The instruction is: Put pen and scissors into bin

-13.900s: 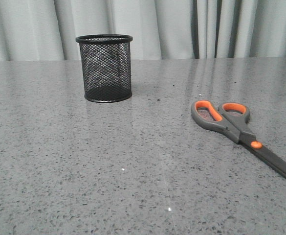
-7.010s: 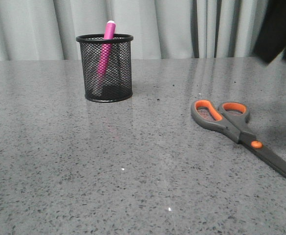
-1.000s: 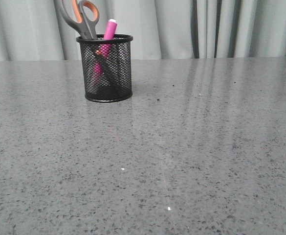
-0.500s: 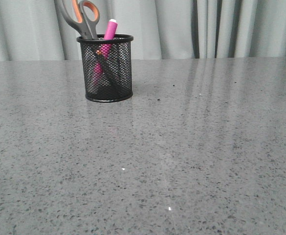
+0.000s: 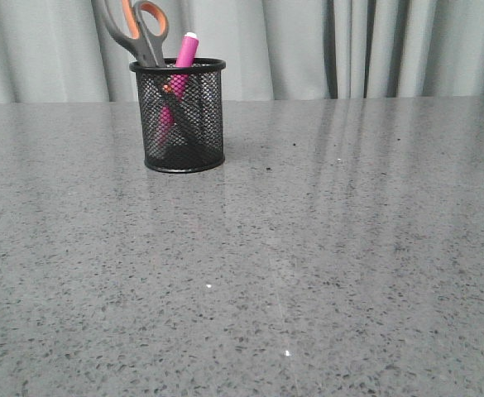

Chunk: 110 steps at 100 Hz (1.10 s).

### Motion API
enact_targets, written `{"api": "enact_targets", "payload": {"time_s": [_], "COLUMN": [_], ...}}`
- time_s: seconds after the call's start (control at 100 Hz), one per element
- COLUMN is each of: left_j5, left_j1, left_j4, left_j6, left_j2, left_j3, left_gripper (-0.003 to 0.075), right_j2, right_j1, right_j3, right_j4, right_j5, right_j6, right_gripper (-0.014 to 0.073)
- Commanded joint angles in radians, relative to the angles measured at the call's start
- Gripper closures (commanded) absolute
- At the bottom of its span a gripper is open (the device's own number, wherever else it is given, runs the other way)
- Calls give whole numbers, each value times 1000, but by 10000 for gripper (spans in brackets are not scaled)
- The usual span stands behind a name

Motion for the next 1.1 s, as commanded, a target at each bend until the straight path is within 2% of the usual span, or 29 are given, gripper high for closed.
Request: {"api": "enact_targets", "payload": {"time_s": [0.0, 0.22, 0.26, 0.48, 1.09], "left_j5": [21, 86, 136, 183, 173], "left_j1": [48, 74, 74, 74, 74], "left_j4": [127, 120, 130, 135, 135], "left_j6": [-175, -176, -176, -177, -177], "left_j2": [-2, -107, -133, -237, -236], "left_j3": [18, 113, 111, 111, 111], "left_gripper": [739, 739, 739, 739, 739], "right_j2": [-13, -13, -13, -13, -13], "right_j1": [-5, -5, -5, -5, -5], "right_j3": [-21, -21, -21, -21, -21], "right_j4": [-24, -24, -24, -24, -24], "right_j5": [-83, -83, -83, -83, -83], "right_j6": [-1, -1, -1, -1, -1], "right_gripper": [664, 664, 664, 664, 664]}}
